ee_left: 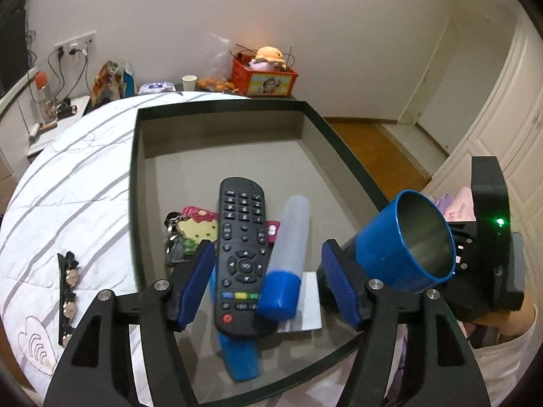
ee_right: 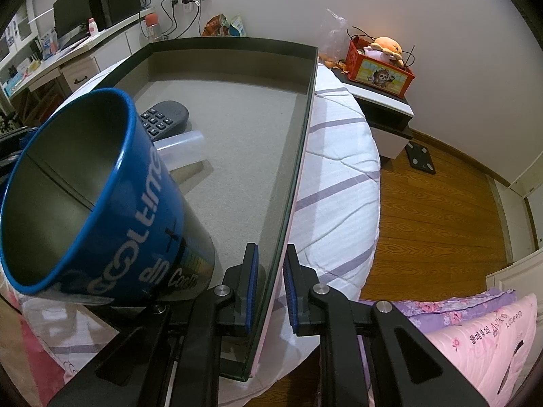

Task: Organize rigid objects
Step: 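Lower the tube into the pink box and open the left tool, then move the left tool to the black beaded bracelet and grasp it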

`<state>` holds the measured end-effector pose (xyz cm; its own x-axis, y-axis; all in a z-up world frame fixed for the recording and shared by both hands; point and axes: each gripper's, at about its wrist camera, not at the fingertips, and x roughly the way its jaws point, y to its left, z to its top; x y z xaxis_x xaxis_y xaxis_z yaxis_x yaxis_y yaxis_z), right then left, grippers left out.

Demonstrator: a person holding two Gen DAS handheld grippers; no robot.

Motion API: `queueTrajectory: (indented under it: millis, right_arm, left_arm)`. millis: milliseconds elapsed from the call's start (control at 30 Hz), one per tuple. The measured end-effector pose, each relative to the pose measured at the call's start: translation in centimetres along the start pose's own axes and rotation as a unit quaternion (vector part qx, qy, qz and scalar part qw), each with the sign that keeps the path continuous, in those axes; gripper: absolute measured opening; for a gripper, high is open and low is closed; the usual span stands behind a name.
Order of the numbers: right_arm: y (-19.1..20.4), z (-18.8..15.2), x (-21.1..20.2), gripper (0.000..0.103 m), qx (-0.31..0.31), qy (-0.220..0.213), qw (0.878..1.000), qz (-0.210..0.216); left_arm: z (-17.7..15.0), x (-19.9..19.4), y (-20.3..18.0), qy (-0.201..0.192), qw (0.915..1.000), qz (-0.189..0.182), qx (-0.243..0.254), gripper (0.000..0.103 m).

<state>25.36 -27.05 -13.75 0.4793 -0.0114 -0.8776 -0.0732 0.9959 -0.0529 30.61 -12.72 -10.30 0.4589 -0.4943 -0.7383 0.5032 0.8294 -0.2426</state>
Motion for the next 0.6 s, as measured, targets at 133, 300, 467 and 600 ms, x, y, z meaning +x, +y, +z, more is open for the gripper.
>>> queueTrajectory:
  millis: [133, 300, 467, 600]
  right_arm:
    - [-0.2, 0.0, 0.0, 0.016, 0.002, 0.000, 1.000, 0.001]
    - [-0.4, 0.0, 0.0, 0.016, 0.001, 0.001, 1.000, 0.000]
    - [-0.4, 0.0, 0.0, 0.016, 0.000, 0.001, 1.000, -0.001]
    - [-0.4, 0.0, 0.0, 0.016, 0.000, 0.001, 1.000, -0.002]
  left_arm:
    - [-0.7, -1.7, 0.9, -0.017, 0.9998, -0.003, -0.007, 0.074]
    - [-1.4, -4.3, 2.6, -0.042, 0.9988, 0.014, -0.019, 0.076]
    - [-2.4, -7.0, 5.0, -0.071, 0.9962, 0.038, -0.034, 0.084]
    - [-3.6, -8.5, 7.7, -0.084, 0.9895, 0.106, -0.050, 0.095]
